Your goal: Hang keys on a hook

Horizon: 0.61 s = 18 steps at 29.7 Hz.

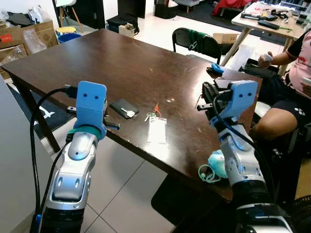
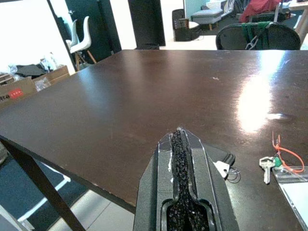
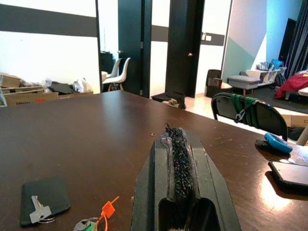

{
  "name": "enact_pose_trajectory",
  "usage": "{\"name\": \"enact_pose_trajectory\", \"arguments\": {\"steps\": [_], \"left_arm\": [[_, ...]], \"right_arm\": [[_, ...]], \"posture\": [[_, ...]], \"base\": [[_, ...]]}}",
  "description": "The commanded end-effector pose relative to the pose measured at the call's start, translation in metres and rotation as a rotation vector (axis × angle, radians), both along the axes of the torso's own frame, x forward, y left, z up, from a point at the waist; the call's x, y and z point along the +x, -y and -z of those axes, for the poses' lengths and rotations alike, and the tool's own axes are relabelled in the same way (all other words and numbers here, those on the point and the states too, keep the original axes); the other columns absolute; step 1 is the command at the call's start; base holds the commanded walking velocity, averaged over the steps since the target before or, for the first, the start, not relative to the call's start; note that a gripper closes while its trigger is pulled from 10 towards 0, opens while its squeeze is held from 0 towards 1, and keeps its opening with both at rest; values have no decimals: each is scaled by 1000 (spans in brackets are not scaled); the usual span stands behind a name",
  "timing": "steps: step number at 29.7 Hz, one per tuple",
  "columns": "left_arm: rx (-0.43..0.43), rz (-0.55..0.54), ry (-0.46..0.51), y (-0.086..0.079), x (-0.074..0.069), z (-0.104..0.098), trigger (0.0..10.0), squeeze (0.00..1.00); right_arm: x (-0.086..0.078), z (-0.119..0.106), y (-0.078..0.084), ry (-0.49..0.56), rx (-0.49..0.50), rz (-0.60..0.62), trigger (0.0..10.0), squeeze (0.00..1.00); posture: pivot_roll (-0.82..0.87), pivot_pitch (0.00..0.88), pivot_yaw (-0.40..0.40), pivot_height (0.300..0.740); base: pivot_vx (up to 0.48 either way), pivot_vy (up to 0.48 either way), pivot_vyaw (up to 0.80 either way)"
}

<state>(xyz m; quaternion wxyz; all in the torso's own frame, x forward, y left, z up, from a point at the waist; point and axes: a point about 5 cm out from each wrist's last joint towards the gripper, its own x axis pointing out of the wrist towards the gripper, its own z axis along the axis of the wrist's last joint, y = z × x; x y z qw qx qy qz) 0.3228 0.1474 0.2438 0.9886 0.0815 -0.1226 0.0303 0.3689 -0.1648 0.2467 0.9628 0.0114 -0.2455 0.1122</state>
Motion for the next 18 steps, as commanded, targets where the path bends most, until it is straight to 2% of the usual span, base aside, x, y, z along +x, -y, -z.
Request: {"name": "enact_pose_trajectory", "arguments": {"steps": [1, 18], "left_arm": [[1, 4, -1, 0, 0, 1, 10000, 0], [4, 5, -4, 0, 0, 2, 10000, 0]], "right_arm": [[0, 0, 2, -7, 1, -1, 10000, 0], [2, 0, 4, -10, 0, 10, 10000, 0]], "posture": [[89, 85, 49, 655], [89, 85, 51, 709]], "base": [[0, 0, 0], [0, 0, 0]]}}
